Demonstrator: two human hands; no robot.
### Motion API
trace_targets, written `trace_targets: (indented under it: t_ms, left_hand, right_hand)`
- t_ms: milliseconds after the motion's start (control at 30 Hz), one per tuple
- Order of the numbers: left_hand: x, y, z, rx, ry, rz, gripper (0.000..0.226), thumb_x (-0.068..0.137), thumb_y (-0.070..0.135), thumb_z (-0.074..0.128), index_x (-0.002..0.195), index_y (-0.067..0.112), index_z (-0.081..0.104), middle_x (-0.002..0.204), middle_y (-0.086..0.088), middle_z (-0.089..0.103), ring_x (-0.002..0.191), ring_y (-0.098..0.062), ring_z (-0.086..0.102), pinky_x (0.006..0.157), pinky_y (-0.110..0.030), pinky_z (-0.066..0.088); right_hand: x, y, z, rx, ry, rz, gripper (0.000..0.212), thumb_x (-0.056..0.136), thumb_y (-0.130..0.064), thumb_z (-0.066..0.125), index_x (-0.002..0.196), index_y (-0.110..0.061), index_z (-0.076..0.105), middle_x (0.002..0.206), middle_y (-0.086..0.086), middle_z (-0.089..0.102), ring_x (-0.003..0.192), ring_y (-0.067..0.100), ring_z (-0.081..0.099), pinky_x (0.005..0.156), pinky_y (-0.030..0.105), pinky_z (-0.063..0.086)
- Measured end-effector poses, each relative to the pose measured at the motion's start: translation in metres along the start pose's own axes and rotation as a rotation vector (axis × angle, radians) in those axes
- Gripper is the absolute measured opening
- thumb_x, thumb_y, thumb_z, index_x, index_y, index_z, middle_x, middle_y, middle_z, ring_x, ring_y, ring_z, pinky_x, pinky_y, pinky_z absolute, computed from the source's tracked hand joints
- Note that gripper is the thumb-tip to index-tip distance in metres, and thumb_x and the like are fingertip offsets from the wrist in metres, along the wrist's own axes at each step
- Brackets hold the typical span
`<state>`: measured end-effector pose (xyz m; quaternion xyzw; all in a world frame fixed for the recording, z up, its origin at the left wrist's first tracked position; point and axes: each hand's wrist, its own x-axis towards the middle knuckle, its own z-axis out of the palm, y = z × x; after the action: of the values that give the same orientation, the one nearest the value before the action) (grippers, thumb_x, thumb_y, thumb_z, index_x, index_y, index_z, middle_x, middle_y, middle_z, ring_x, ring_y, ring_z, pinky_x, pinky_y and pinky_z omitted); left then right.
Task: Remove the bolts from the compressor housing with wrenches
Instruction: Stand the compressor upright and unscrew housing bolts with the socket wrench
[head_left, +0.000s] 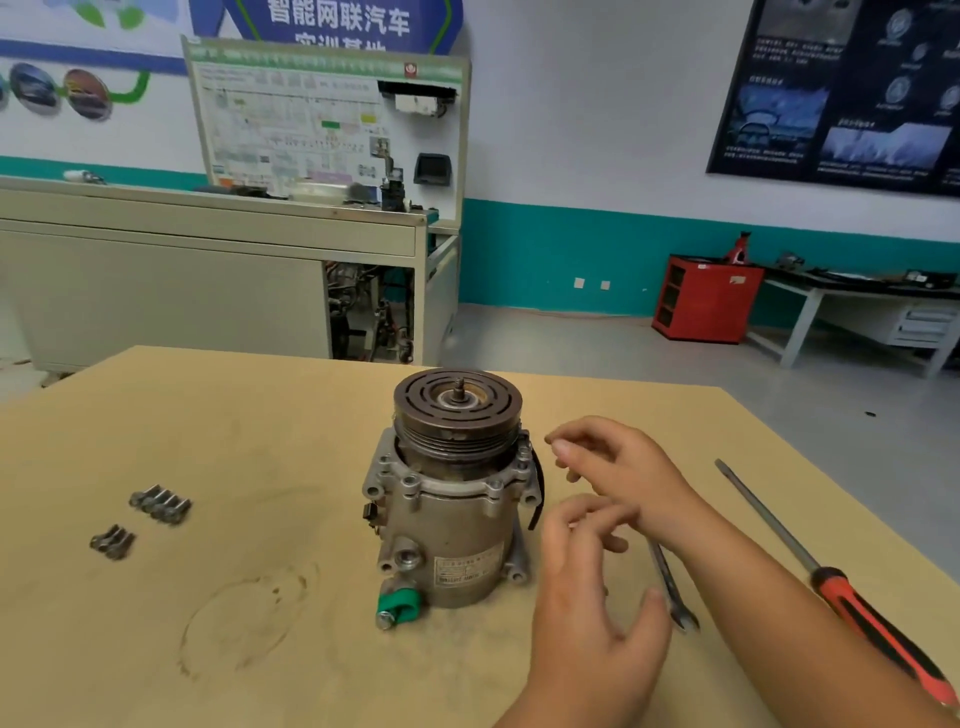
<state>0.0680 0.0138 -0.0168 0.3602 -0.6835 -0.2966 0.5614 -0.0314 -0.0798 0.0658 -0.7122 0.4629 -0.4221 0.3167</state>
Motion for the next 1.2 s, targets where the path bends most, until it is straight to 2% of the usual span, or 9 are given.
trace_targets:
  t_ms: [100,367,533,633,700,833,933,1133,1200]
  left_hand:
    - [0.021,0.013,-0.009,0.018,0.178,-0.05,0.06,0.067,0.029,0.055,0.124,0.036,0.038,0.145,0.019,0.013,0.098,0.001,0.049,0.071,-0.008,0.038]
    - [0.021,0.015,-0.016,-0.065,0.143,-0.079,0.07,0.07,0.027,0.054,0.13,0.042,0.023,0.154,0.016,-0.003,0.099,0.004,0.055,0.071,-0.013,0.041]
    - [0.023,0.031,-0.023,-0.207,0.147,0.007,0.07,0.067,0.032,0.053,0.132,0.033,0.031,0.154,0.015,0.012,0.095,-0.002,0.06,0.068,-0.018,0.043]
    - [0.007,0.026,-0.046,-0.193,0.216,0.117,0.068,0.069,0.024,0.057,0.133,0.026,0.038,0.152,0.002,0.029,0.093,-0.008,0.062,0.065,-0.02,0.045]
    - [-0.008,0.013,-0.077,-0.147,0.293,0.123,0.062,0.066,0.024,0.06,0.126,0.033,0.05,0.144,-0.002,0.041,0.087,-0.011,0.063,0.061,-0.022,0.045]
    - [-0.045,-0.015,-0.159,-0.095,0.434,-0.049,0.047,0.061,0.033,0.062,0.106,0.046,0.066,0.106,-0.002,0.067,0.083,-0.008,0.061,0.063,-0.017,0.045]
    - [-0.066,-0.034,-0.217,-0.018,0.496,-0.224,0.042,0.063,0.021,0.066,0.095,0.046,0.072,0.095,0.006,0.072,0.084,-0.001,0.063,0.068,-0.012,0.047]
    - [-0.071,-0.065,-0.303,0.289,0.52,-0.507,0.043,0.088,0.003,0.064,0.126,0.02,0.052,0.126,0.001,0.053,0.099,-0.003,0.057,0.073,-0.008,0.04]
    - [-0.07,-0.069,-0.319,0.303,0.51,-0.569,0.047,0.089,0.008,0.064,0.134,0.011,0.048,0.133,-0.003,0.049,0.103,-0.01,0.055,0.082,-0.019,0.042]
  right_hand:
    - [0.004,-0.012,0.017,-0.019,-0.011,0.001,0.007,0.082,-0.016,0.068,0.084,-0.023,0.067,0.08,0.004,0.066,0.069,0.009,0.058,0.068,0.021,0.048]
    - [0.009,-0.018,0.025,-0.173,0.004,-0.019,0.01,0.08,-0.011,0.07,0.075,-0.02,0.068,0.072,0.003,0.065,0.065,0.008,0.054,0.06,0.013,0.043]
    - [-0.002,-0.059,0.015,-0.103,0.112,-0.179,0.01,0.083,-0.014,0.067,0.076,-0.021,0.068,0.066,-0.008,0.065,0.06,-0.003,0.052,0.058,0.008,0.041]
    - [-0.025,-0.078,0.025,0.179,0.013,-0.209,0.018,0.081,0.0,0.065,0.082,-0.017,0.069,0.062,-0.008,0.061,0.056,-0.003,0.053,0.054,0.008,0.041]
    - [-0.043,-0.078,0.049,0.322,-0.075,-0.183,0.028,0.079,0.008,0.064,0.08,-0.019,0.071,0.066,-0.006,0.062,0.059,0.001,0.057,0.055,0.01,0.043]
    - [-0.052,-0.074,0.132,0.414,-0.296,-0.021,0.031,0.084,0.005,0.061,0.082,-0.023,0.072,0.073,-0.004,0.068,0.071,0.007,0.066,0.062,0.015,0.049]
    - [-0.037,-0.073,0.21,0.349,-0.395,-0.016,0.031,0.086,0.0,0.058,0.082,-0.03,0.065,0.073,-0.009,0.065,0.07,0.003,0.065,0.063,0.015,0.046]
    - [0.028,-0.068,0.334,-0.018,-0.358,-0.026,0.013,0.087,-0.012,0.057,0.099,-0.01,0.062,0.099,0.01,0.069,0.092,0.024,0.066,0.08,0.029,0.051]
    - [0.045,-0.059,0.354,-0.22,-0.325,-0.035,0.013,0.088,-0.018,0.056,0.098,-0.014,0.064,0.104,0.005,0.068,0.096,0.022,0.063,0.079,0.028,0.047]
